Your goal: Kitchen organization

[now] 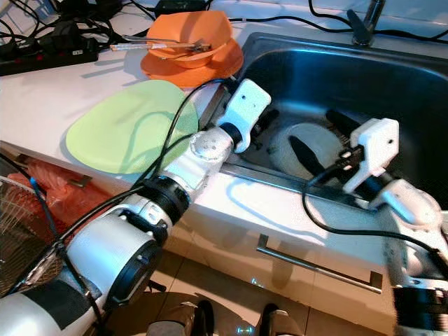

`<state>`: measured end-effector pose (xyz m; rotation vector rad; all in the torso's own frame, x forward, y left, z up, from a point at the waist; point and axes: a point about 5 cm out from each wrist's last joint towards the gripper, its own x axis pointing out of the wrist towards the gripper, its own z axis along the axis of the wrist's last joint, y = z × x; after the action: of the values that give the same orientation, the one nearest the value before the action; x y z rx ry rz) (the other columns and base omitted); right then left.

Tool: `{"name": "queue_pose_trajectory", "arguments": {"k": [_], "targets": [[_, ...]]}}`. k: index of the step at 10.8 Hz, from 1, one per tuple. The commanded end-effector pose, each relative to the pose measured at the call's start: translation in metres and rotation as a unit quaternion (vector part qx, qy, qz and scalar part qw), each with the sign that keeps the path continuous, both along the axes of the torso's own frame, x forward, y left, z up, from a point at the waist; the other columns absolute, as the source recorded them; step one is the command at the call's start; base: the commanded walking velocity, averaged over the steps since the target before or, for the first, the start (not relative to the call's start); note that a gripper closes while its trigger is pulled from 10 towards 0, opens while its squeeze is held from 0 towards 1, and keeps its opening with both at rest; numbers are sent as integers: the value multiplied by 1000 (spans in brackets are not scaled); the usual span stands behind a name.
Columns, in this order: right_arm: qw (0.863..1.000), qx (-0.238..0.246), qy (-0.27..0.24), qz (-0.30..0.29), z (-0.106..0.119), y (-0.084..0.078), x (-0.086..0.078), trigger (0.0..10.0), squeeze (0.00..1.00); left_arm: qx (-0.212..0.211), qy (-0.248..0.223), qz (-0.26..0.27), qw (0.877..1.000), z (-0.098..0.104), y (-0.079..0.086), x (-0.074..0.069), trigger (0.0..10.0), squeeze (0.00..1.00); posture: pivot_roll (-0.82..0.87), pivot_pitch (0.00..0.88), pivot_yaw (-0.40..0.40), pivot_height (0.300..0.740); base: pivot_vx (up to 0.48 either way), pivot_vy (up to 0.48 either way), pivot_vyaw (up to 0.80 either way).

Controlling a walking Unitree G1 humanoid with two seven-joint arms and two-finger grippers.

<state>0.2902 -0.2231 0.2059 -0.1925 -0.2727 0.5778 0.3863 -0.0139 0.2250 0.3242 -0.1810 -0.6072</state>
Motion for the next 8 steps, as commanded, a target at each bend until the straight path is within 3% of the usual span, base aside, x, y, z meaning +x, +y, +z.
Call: {"name": "queue_pose_trajectory", "arguments": {"k": [1,2,4,6,8], "targets": [[1000,1,-5,18,2,7,0,10000,0,-27,-44,14,999,21,12,4,10000,0,22,182,85,740,0,0,0],[1000,3,-5,19,2,7,0,10000,0,-30,-56,17,998,27,16,5,10000,0,22,182,85,740,0,0,0],[999,8,-3,31,1,13,3,10000,0,-46,-125,39,990,59,46,5,10000,0,38,175,82,740,0,0,0],[999,11,-6,36,2,15,4,10000,0,-60,-148,51,986,74,69,1,10000,0,60,174,75,740,0,0,0],[999,16,-5,48,1,18,4,10000,0,-67,-165,106,978,87,122,-10,10000,0,80,184,65,740,0,0,0]]}}
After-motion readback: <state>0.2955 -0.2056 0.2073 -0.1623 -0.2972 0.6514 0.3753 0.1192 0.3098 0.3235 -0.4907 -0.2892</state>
